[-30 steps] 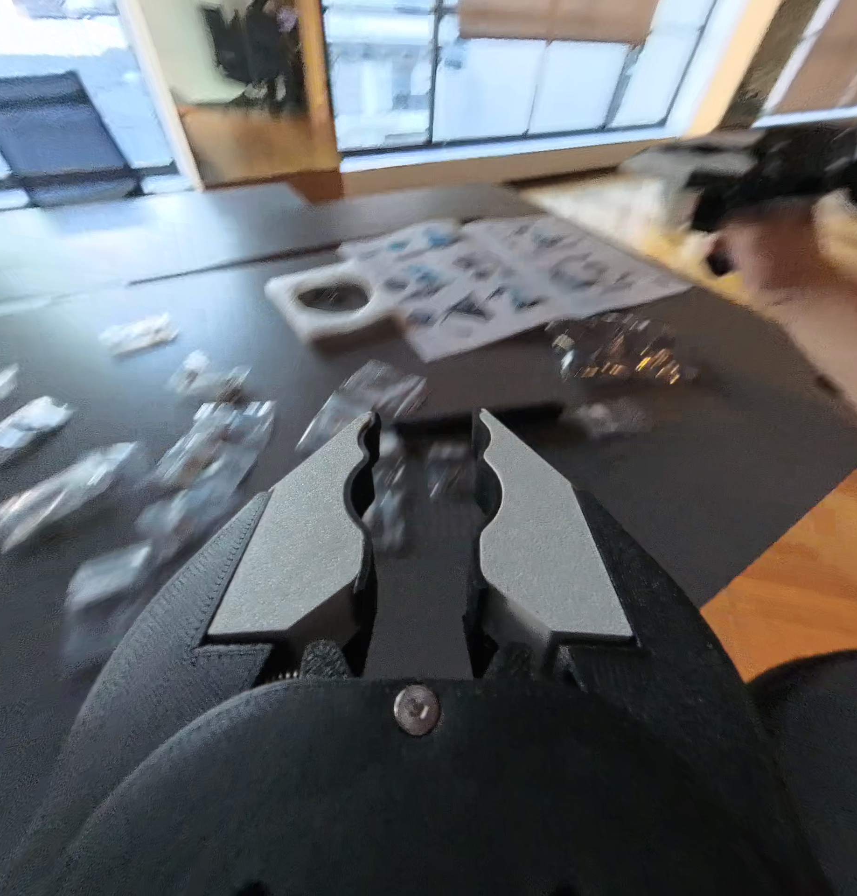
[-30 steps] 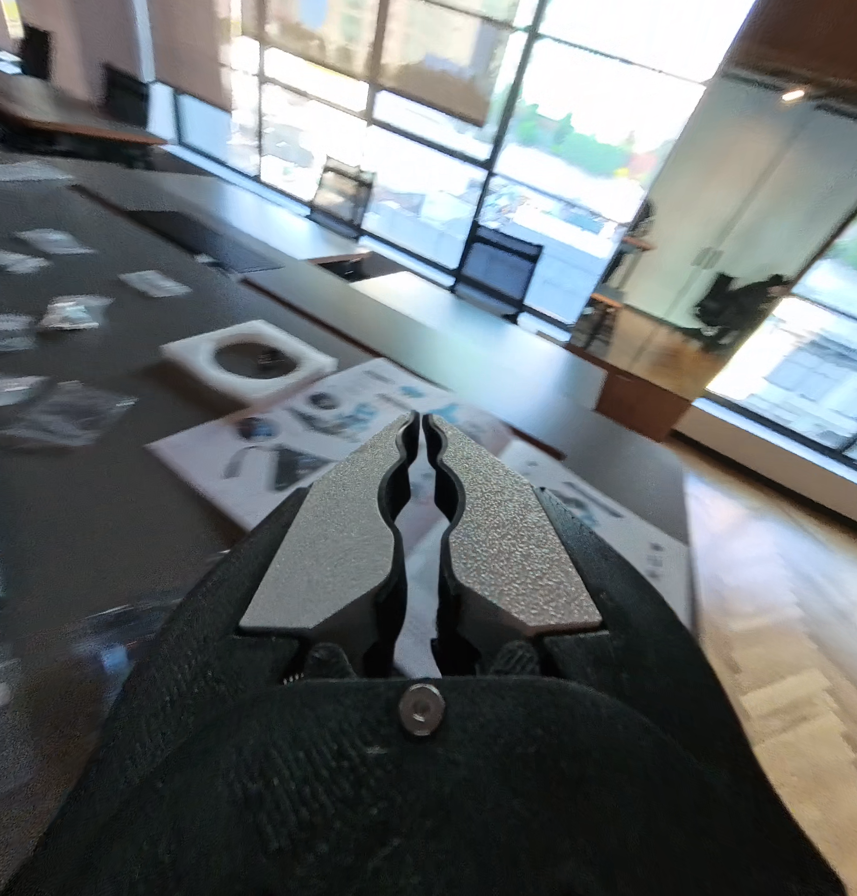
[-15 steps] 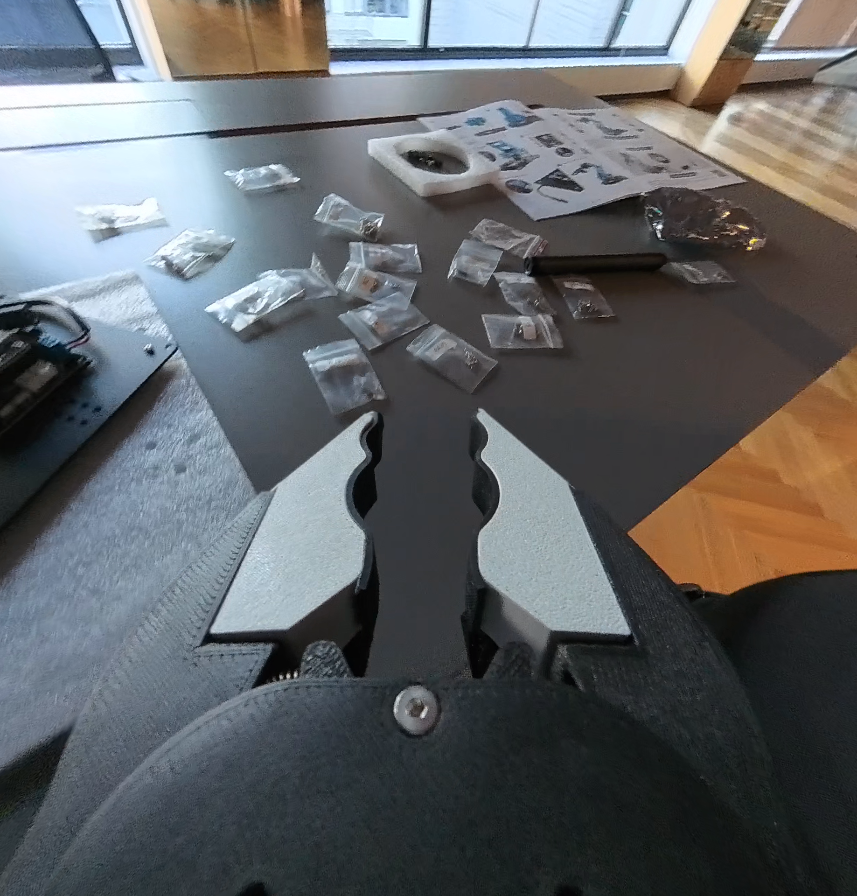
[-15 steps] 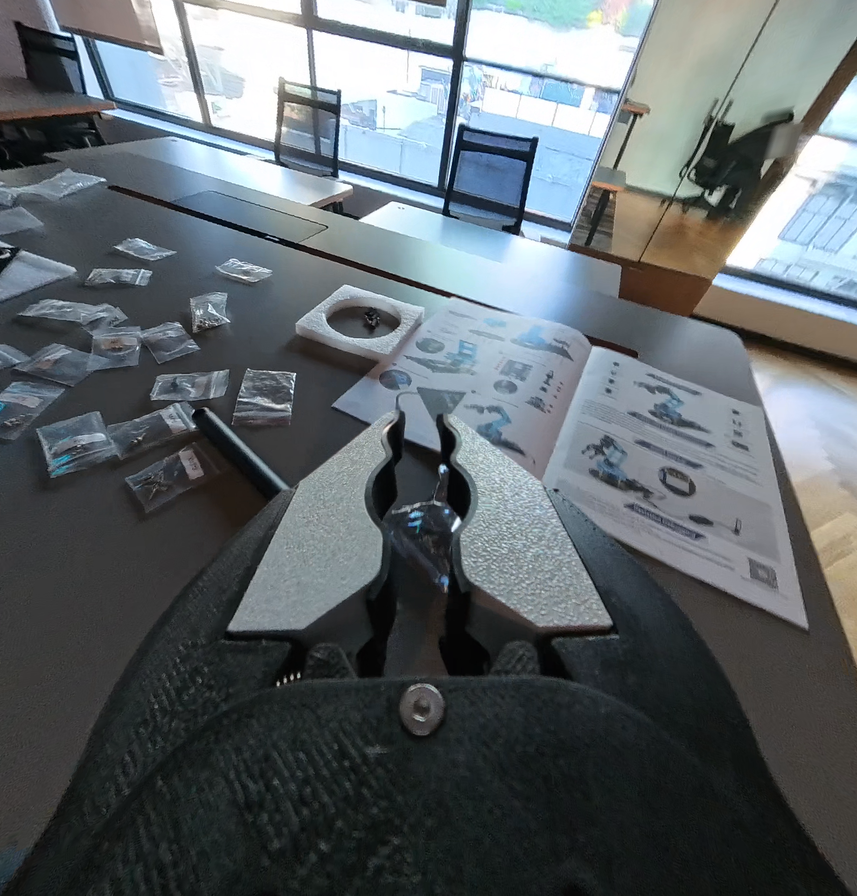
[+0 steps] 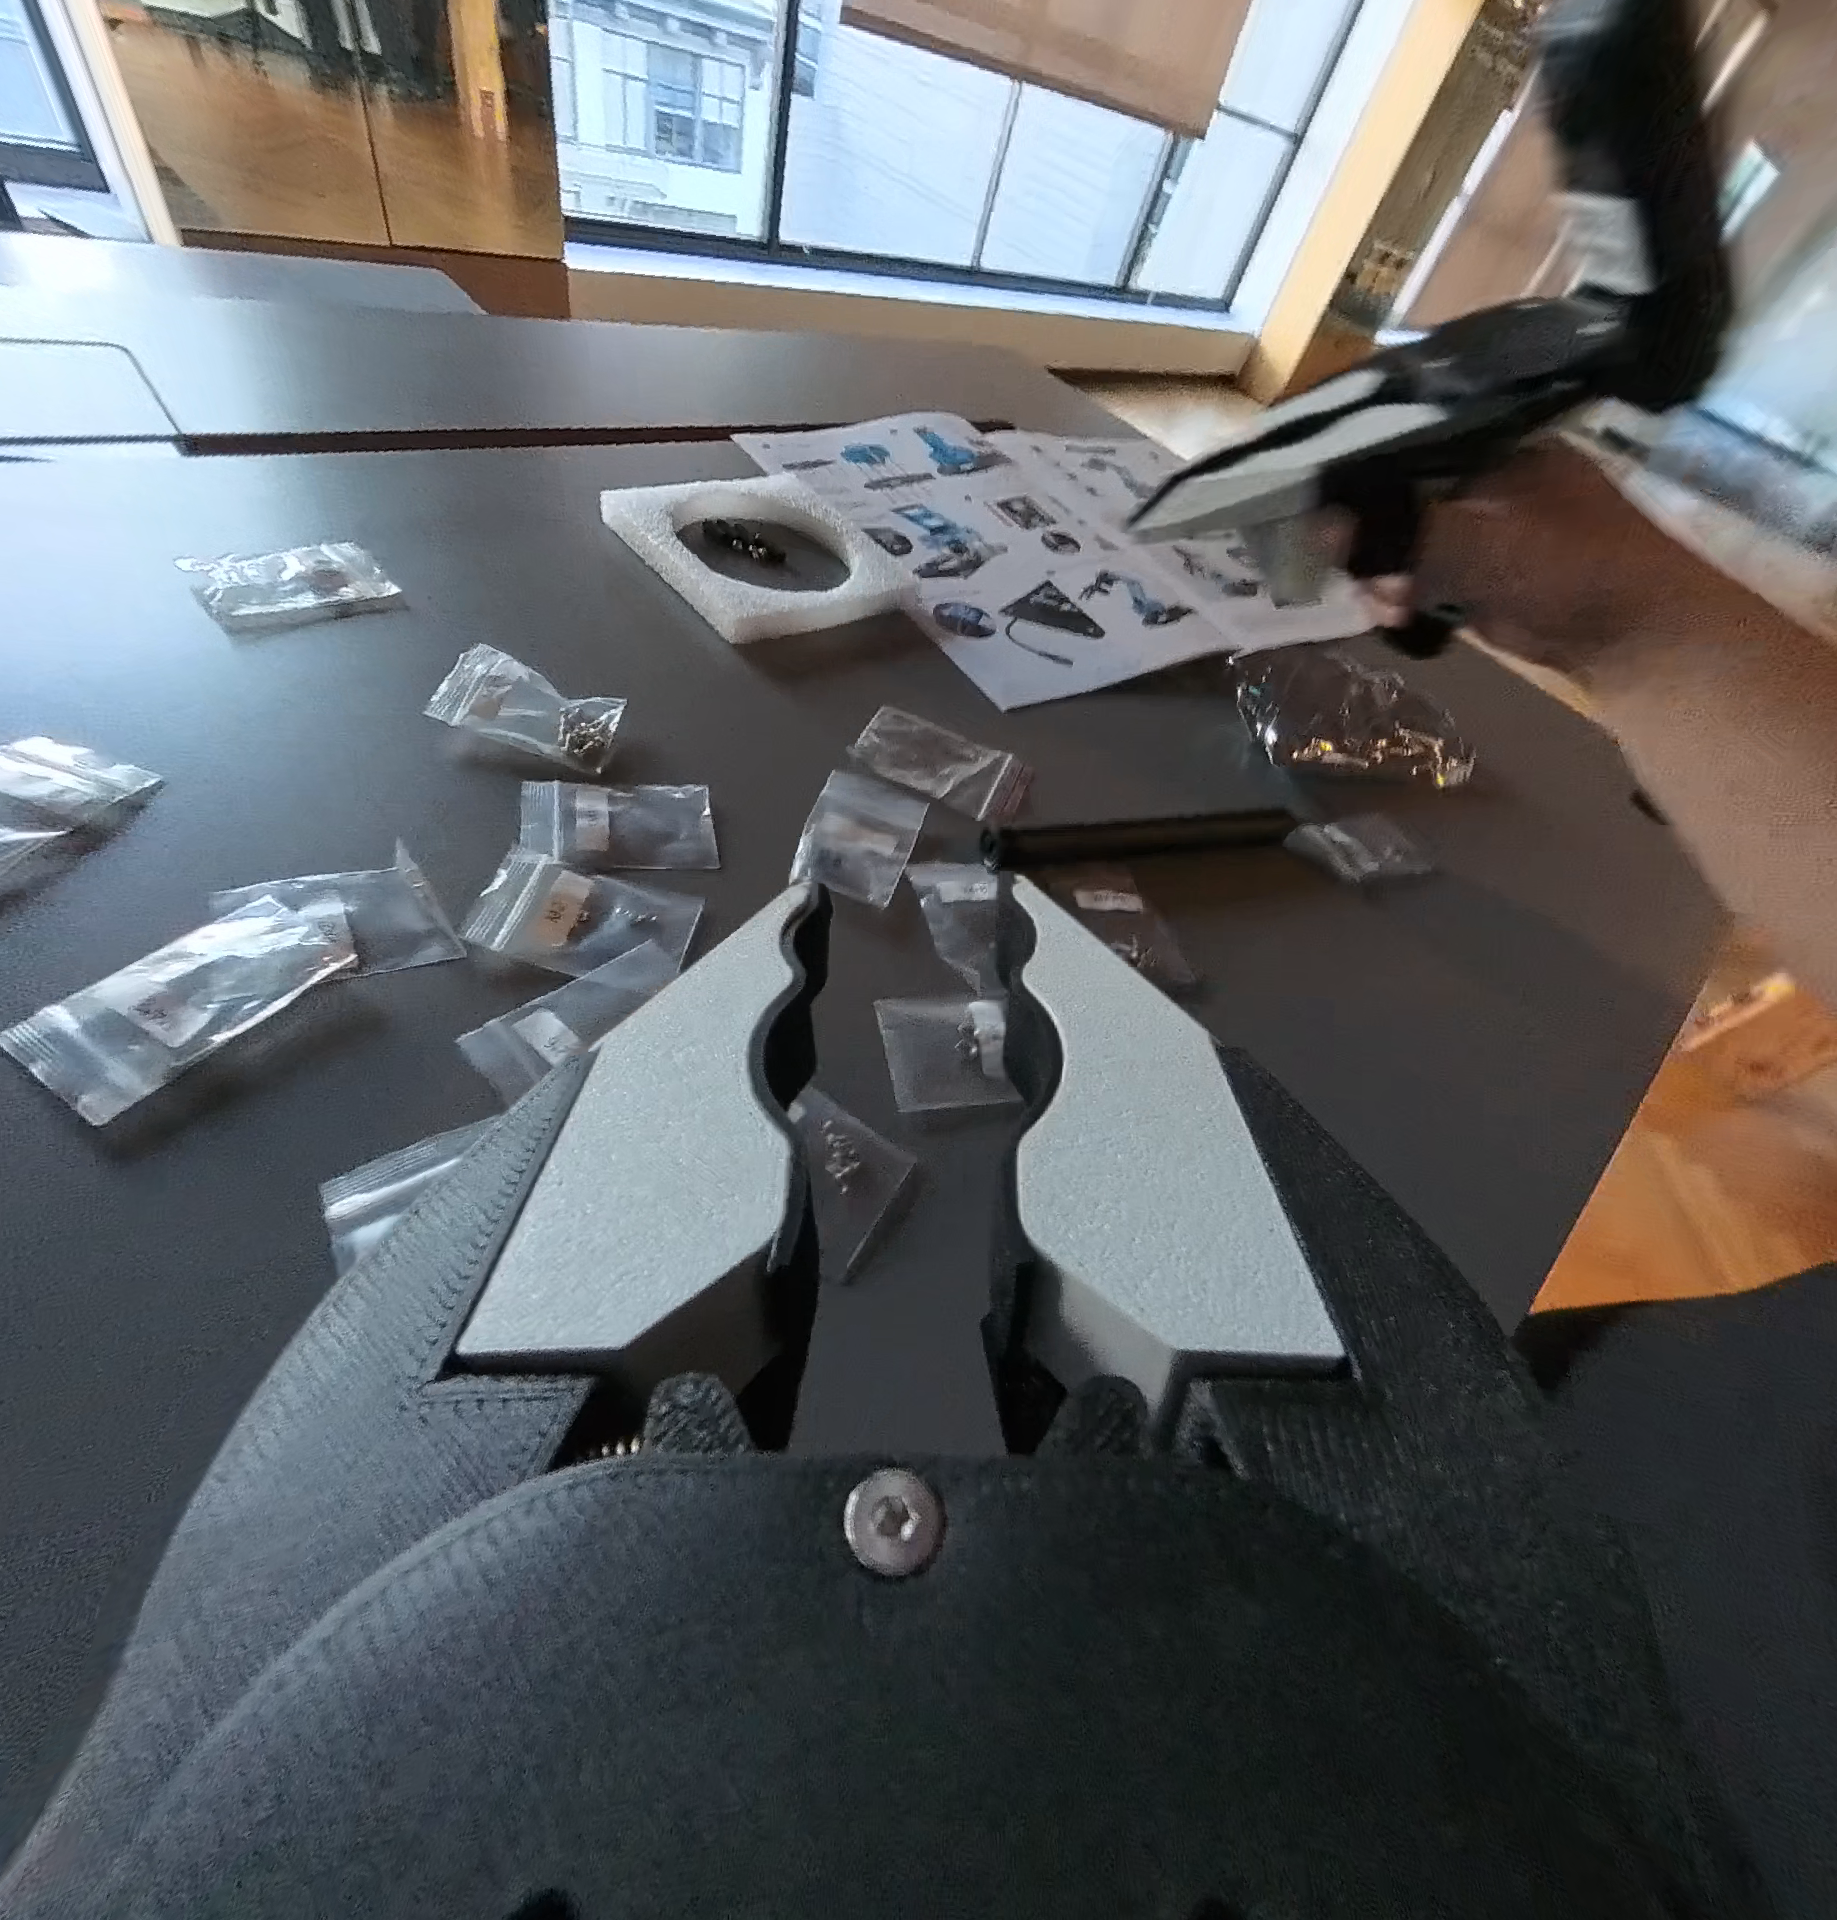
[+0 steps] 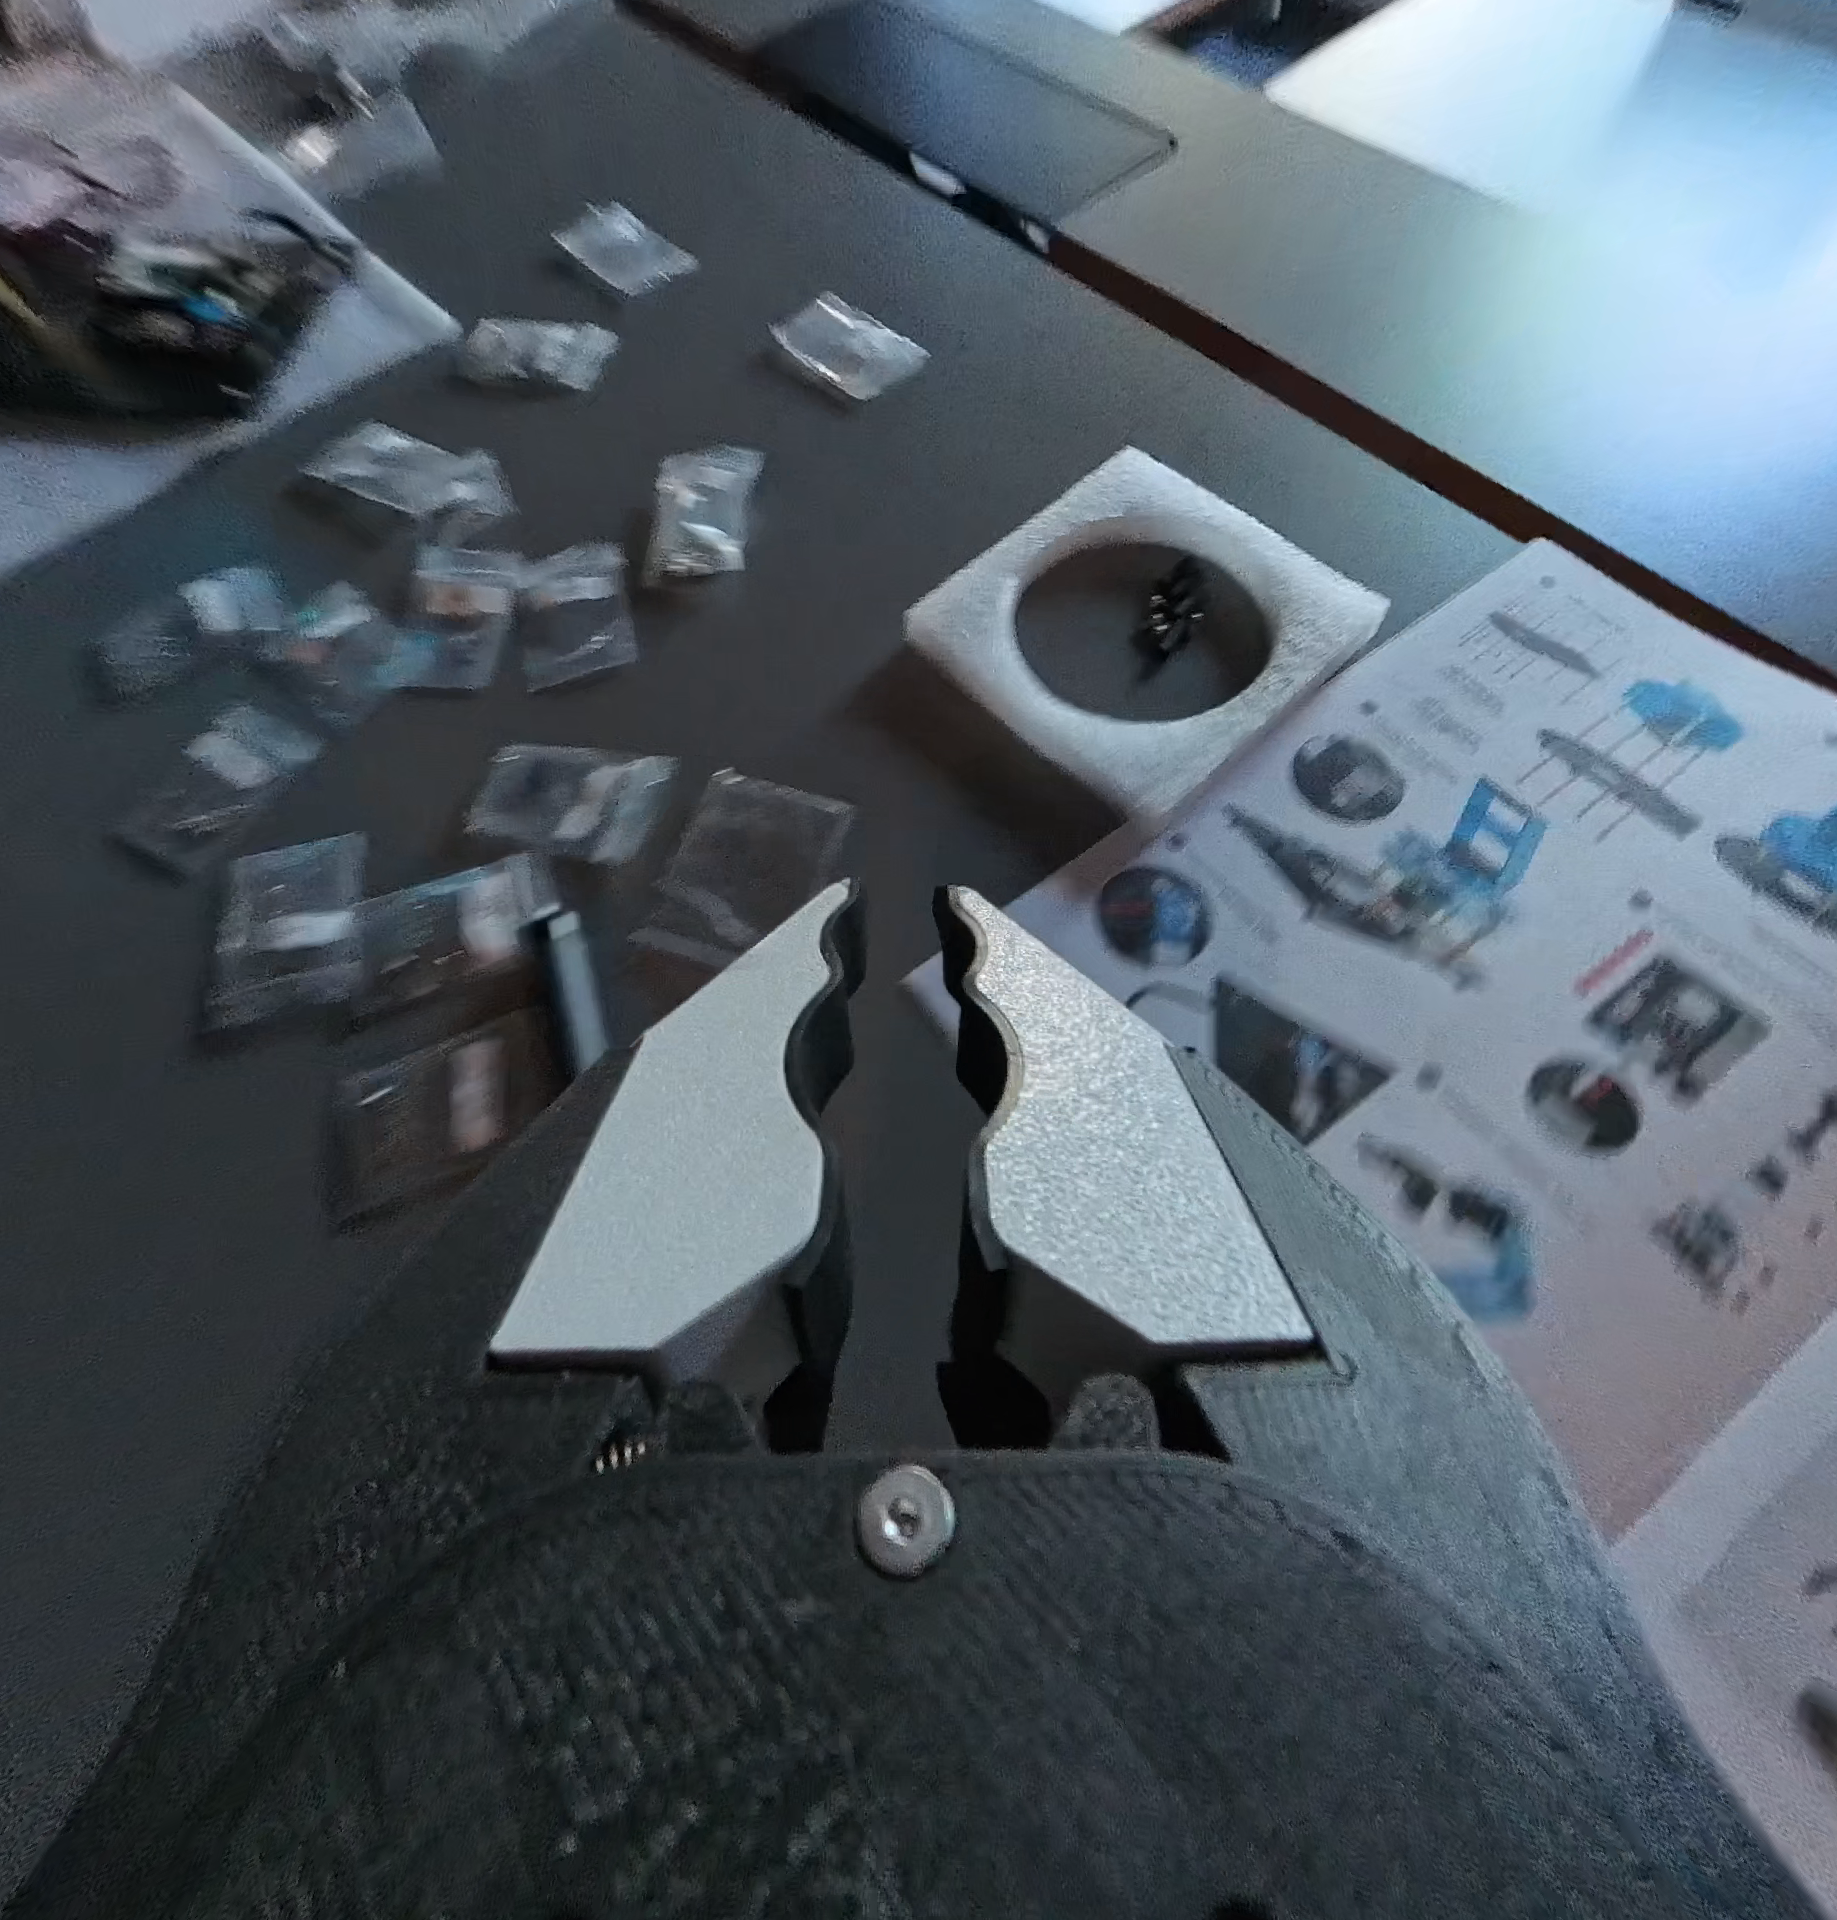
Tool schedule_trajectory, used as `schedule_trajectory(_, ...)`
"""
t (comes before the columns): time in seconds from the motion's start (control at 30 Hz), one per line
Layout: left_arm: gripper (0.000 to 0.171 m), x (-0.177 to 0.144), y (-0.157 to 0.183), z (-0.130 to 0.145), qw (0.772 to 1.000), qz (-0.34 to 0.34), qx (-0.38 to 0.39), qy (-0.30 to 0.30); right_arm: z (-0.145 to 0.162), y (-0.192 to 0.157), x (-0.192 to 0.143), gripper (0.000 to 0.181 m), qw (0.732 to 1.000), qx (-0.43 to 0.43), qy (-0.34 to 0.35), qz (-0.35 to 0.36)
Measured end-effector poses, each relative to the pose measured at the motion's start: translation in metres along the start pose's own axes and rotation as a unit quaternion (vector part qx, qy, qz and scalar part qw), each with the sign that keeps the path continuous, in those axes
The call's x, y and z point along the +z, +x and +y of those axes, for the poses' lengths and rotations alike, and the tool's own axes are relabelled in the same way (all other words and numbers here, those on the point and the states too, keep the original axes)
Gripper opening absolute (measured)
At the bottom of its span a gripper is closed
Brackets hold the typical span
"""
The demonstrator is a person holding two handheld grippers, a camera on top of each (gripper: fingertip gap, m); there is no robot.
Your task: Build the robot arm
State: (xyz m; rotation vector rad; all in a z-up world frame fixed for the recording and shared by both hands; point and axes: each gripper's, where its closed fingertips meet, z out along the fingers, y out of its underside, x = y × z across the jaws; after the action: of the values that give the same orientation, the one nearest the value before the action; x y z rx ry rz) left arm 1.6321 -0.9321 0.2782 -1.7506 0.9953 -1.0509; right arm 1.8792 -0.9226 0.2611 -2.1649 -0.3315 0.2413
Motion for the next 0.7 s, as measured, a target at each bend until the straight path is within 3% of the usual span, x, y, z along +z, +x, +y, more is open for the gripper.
schedule_trajectory(0.13, 0.030, -0.009, 0.000, 0.010, 0.998, -0.056, 0.002, -0.033, -0.020, 0.056, 0.085, 0.013, 0.993, 0.041, -0.108, -0.013)
schedule_trajectory(0.27, 0.030, -0.027, -0.001, 0.026, 0.994, -0.092, -0.023, -0.063, -0.024, 0.083, 0.134, 0.007, 0.975, 0.085, -0.204, -0.023)
schedule_trajectory(0.57, 0.029, -0.056, -0.021, 0.030, 0.993, -0.087, -0.035, -0.066, -0.015, 0.089, 0.153, 0.010, 0.940, 0.119, -0.319, -0.015)
schedule_trajectory(0.7, 0.029, -0.068, -0.032, 0.021, 0.997, -0.055, -0.025, -0.058, -0.011, 0.087, 0.153, 0.011, 0.935, 0.136, -0.329, 0.003)
